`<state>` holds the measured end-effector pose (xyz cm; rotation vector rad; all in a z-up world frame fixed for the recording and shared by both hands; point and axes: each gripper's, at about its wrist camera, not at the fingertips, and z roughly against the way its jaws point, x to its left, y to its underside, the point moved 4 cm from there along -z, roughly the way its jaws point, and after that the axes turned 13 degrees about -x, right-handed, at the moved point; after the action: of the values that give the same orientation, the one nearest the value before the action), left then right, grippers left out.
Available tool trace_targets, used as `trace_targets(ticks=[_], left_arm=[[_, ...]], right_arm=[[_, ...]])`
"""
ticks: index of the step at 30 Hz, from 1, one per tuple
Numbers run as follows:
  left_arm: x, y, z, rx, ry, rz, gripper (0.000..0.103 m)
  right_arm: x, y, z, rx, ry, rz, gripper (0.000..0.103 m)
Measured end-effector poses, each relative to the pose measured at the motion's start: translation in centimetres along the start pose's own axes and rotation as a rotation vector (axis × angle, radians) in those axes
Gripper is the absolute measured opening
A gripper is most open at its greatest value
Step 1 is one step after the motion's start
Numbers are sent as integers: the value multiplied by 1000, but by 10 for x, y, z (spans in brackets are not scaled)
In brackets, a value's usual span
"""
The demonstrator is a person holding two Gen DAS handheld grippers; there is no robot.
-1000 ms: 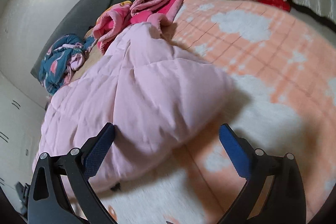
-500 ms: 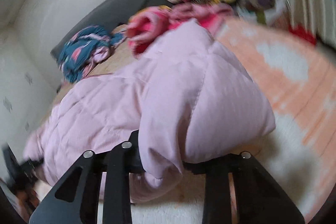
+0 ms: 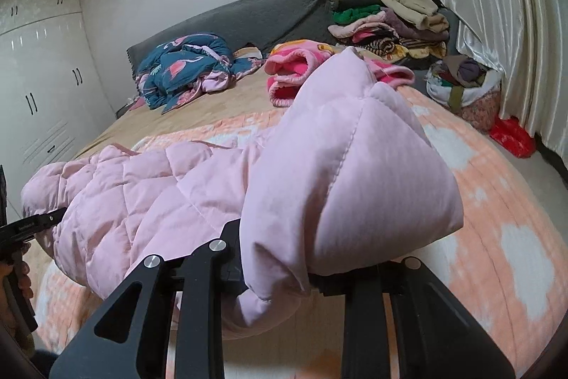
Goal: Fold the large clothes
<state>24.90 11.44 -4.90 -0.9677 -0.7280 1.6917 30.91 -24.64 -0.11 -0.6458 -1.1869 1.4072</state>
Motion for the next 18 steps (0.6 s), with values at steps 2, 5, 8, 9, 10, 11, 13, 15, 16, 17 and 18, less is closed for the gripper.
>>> trace_targets(ticks=[2,5,8,9,10,11,13,15,16,17,18], left_arm=[[1,8,7,6,0,-8,25],[1,19,17,19,3,-16,27],[0,31,19,37,-2,-23,30],[1,34,19,40,-5,-22,30],[2,39,20,45,-7,-18,31],[3,43,22,48,-10,-17,32],[6,50,23,56,-16,-8,34],[7,55,22,63,-22,1,37],[7,56,23,64,-25,1,39],[7,57,23,66,-28,-6,40],[7,58,24,70,-29,-8,41]], right_arm=[[-1,9,11,10,8,-6,25],[-7,25,25,31,34,-35,26],[-14,41,29,62,69,-74,29],[-17,45,29,75,79,-92,31],[-23,51,30,86,91,-121,32],[-28,56,31,96,96,-155,34],[-35,66,35,117,106,-219,37],[-39,73,38,145,113,-256,42],[-37,75,41,150,115,-260,44],[-38,76,44,157,120,-261,46],[-37,76,46,160,122,-259,49]])
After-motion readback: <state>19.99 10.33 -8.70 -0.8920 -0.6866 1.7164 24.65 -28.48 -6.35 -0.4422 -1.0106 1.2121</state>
